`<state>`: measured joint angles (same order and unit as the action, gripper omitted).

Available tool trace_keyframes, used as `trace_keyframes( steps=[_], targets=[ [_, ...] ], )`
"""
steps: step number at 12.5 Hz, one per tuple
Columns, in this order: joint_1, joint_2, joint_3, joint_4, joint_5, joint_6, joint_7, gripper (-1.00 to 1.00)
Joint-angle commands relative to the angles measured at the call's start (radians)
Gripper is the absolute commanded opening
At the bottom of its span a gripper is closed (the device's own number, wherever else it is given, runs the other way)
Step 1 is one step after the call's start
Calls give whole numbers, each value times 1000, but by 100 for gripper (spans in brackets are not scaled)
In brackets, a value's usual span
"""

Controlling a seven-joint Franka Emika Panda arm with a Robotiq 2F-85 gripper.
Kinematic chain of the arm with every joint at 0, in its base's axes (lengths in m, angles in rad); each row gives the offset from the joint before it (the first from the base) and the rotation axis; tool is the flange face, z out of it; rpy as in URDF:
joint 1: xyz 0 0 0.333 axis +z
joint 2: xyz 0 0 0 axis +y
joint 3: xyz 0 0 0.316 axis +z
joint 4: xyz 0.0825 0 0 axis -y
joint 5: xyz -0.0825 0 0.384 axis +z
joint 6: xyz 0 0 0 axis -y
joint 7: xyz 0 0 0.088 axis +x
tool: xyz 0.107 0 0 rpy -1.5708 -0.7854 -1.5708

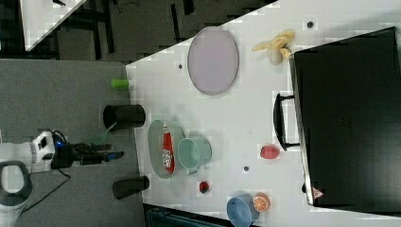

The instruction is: Pick ketchup from strainer and place it on the table

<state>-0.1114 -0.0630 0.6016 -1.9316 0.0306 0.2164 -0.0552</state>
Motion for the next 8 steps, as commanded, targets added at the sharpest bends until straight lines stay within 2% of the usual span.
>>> trace_keyframes(
  steps=[1, 5, 8],
  targets=[
    [9, 33, 83, -19, 3, 54, 29, 100],
    [12, 125, 204, -99, -2, 245, 50, 100],
    [18, 190, 230, -197, -60, 453, 160, 100]
  ],
)
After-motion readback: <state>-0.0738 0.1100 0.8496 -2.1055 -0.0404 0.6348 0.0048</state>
